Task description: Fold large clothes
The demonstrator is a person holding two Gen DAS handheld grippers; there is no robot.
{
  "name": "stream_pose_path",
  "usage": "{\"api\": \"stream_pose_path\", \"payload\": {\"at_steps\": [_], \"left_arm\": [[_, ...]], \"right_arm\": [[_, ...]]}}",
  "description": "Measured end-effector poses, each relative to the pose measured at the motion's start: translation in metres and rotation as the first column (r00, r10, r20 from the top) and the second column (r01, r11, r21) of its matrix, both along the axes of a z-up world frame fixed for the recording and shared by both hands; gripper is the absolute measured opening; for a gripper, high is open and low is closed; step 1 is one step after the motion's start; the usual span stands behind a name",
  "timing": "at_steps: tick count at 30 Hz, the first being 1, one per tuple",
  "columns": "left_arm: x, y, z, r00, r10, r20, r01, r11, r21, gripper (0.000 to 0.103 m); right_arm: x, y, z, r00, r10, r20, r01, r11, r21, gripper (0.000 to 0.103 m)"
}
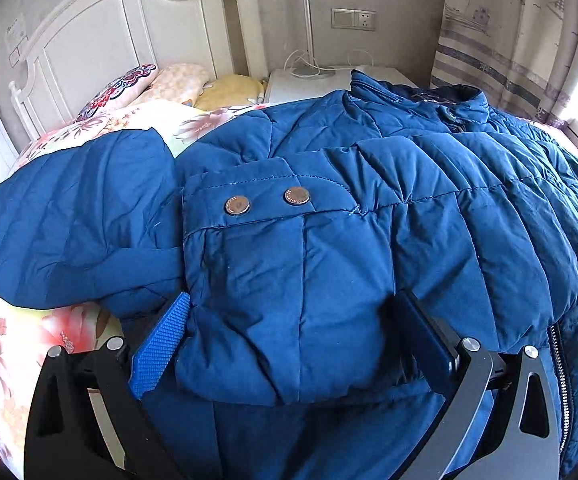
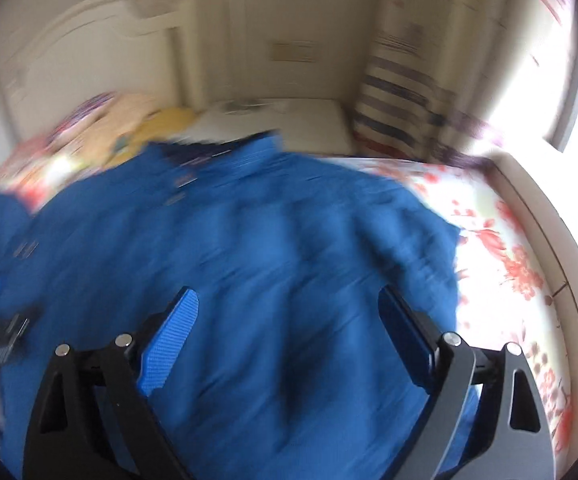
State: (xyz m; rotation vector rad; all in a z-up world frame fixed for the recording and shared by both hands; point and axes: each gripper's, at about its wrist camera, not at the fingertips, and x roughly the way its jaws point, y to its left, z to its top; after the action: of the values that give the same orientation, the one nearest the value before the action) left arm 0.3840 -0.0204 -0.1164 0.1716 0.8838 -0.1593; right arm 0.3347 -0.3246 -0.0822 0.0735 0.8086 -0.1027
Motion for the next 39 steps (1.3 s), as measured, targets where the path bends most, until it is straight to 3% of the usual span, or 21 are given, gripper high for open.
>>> {"api": "stream_pose_path", "payload": {"at_steps": [3,6,8,10,11,13,16,19,22,23,25,27,28,29,30,31,32,33,34,36,39], "left_arm": [[0.0,0.0,0.0,1.0,0.001,0.001,-0.001,1.0,0.001,0.099],[-0.003,0.008,0.005,1.0,0.002,0.013,-0.001,0.999,-0.054,0.099],[-0.011,0.032,0.018,0.999,0.03,0.029,-0.025,0.985,-0.17,0.099],[-0.021,0.073,0.034,0.993,0.106,0.045,-0.088,0.949,-0.303,0.099],[-0.025,0.093,0.039,0.986,0.159,0.058,-0.13,0.933,-0.336,0.099],[-0.032,0.143,0.049,0.951,0.302,0.075,-0.252,0.889,-0.383,0.099],[-0.028,0.235,0.055,0.842,0.538,0.047,-0.484,0.79,-0.378,0.098],[-0.007,0.309,0.047,0.774,0.631,-0.06,-0.595,0.691,-0.411,0.098],[0.016,0.361,0.041,0.721,0.684,-0.112,-0.648,0.607,-0.46,0.098],[0.021,0.372,0.04,0.709,0.696,-0.113,-0.656,0.593,-0.466,0.098],[0.036,0.392,0.041,0.689,0.713,-0.128,-0.667,0.555,-0.497,0.088],[0.044,0.404,0.04,0.673,0.724,-0.152,-0.665,0.503,-0.552,0.045],[0.048,0.405,0.039,0.665,0.727,-0.169,-0.67,0.48,-0.567,0.04],[0.047,0.403,0.044,0.659,0.735,-0.159,-0.67,0.478,-0.568,0.024],[0.046,0.393,0.052,0.658,0.743,-0.126,-0.667,0.496,-0.557,0.017],[0.043,0.37,0.069,0.672,0.739,-0.039,-0.641,0.554,-0.532,0.015],[0.04,0.351,0.083,0.698,0.715,0.028,-0.601,0.607,-0.52,0.008],[0.036,0.317,0.103,0.738,0.663,0.127,-0.535,0.69,-0.488,0.008],[0.03,0.286,0.118,0.768,0.608,0.202,-0.479,0.754,-0.449,0.008],[0.021,0.222,0.143,0.833,0.465,0.299,-0.336,0.855,-0.395,0.008],[0.005,0.116,0.161,0.905,0.2,0.374,-0.085,0.949,-0.302,0.008]], "right_arm": [[-0.016,0.038,-0.013,0.995,0.096,-0.021,-0.097,0.993,-0.074,0.093],[-0.007,0.047,-0.043,0.991,0.098,-0.089,-0.109,0.985,-0.134,0.096],[-0.006,0.041,-0.04,0.992,0.089,-0.09,-0.098,0.99,-0.103,0.097],[-0.008,0.041,-0.043,0.992,0.093,-0.085,-0.1,0.991,-0.086,0.097],[-0.007,0.039,-0.045,0.992,0.094,-0.083,-0.101,0.991,-0.084,0.097],[-0.006,0.038,-0.046,0.992,0.096,-0.084,-0.103,0.991,-0.087,0.098],[-0.008,0.038,-0.051,0.992,0.099,-0.082,-0.105,0.991,-0.077,0.098],[-0.008,0.037,-0.05,0.992,0.098,-0.08,-0.104,0.992,-0.067,0.098],[-0.007,0.037,-0.05,0.992,0.098,-0.078,-0.103,0.992,-0.07,0.098],[-0.006,0.037,-0.05,0.992,0.099,-0.079,-0.104,0.992,-0.069,0.098],[-0.006,0.036,-0.05,0.992,0.098,-0.079,-0.103,0.993,-0.062,0.098],[-0.006,0.036,-0.049,0.992,0.1,-0.077,-0.104,0.993,-0.056,0.098],[-0.006,0.035,-0.049,0.992,0.1,-0.076,-0.105,0.993,-0.054,0.098],[-0.006,0.035,-0.049,0.992,0.101,-0.074,-0.105,0.993,-0.052,0.098],[-0.006,0.035,-0.049,0.992,0.102,-0.072,-0.106,0.993,-0.05,0.098],[-0.007,0.034,-0.048,0.992,0.103,-0.069,-0.106,0.993,-0.046,0.098],[-0.008,0.032,-0.047,0.993,0.101,-0.056,-0.103,0.994,-0.034,0.097],[-0.01,0.03,-0.045,0.995,0.094,-0.037,-0.095,0.995,-0.022,0.094],[-0.013,0.026,-0.041,0.997,0.08,-0.011,-0.08,0.997,-0.003,0.094],[-0.022,0.013,-0.032,0.997,0.03,0.067,-0.034,0.998,0.051,0.09],[-0.039,-0.011,-0.016,0.978,-0.075,0.194,0.048,0.989,0.142,0.09]]}}
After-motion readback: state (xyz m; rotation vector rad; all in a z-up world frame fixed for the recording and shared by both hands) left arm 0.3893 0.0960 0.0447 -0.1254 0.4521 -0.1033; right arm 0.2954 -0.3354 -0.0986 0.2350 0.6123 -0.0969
